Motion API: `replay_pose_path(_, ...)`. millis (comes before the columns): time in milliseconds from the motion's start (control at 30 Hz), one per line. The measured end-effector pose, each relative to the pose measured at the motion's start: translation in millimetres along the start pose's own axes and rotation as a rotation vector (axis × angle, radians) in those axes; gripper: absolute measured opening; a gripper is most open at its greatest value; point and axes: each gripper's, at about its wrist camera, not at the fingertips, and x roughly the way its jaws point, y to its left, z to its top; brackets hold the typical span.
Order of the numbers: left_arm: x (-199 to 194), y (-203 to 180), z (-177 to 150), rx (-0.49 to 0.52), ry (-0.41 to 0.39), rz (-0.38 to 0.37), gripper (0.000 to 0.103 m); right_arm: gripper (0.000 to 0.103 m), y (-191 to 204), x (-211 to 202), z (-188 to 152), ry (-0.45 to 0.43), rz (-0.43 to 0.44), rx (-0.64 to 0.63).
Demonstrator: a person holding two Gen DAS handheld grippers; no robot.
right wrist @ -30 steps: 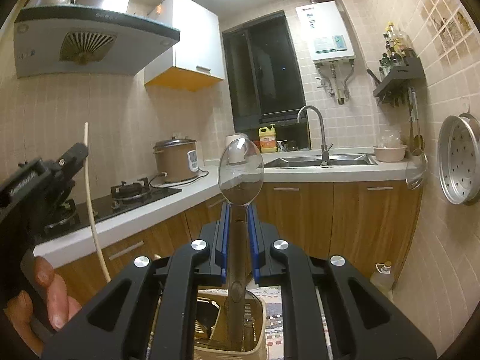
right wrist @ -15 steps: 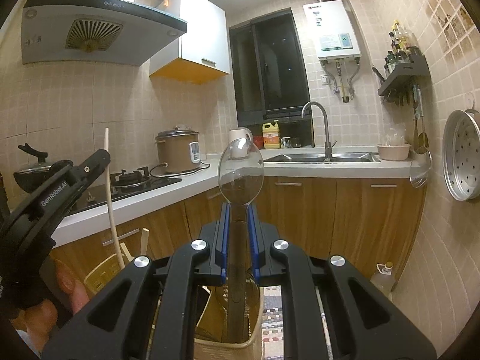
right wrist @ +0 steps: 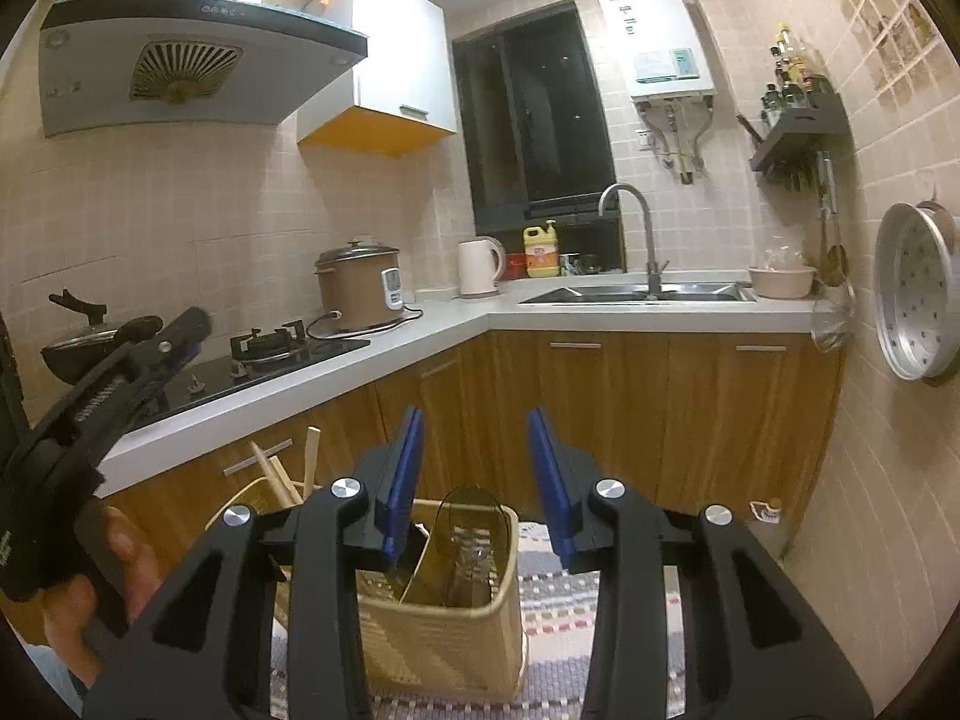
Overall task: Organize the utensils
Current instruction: 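Move both open tools back down to the last utensils on the cloth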
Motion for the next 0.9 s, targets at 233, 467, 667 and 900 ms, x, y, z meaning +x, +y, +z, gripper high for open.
replay_pose_path(233, -43, 12, 12, 0.053, 0.142, -0.026, 0.029, 0.033, 7, -37, -1, 0.122, -0.022, 0.013)
replay_pose_path(467, -58, 43, -17, -0.007, 0.545, -0.070, 0.033, 0.033, 27, -43, -36, 0.470, 0.057, 0.025)
replay_pose_path(667, -58, 71, -69, -0.028, 0.881, -0.056, 0.033, 0.033, 55, -34, -101, 0.783, 0.110, -0.037)
replay_pose_path(900, -69, 88, -110, 0.007, 1.050, -0.040, 0.033, 0.033, 59, -26, -139, 0.935, 0.105, -0.003)
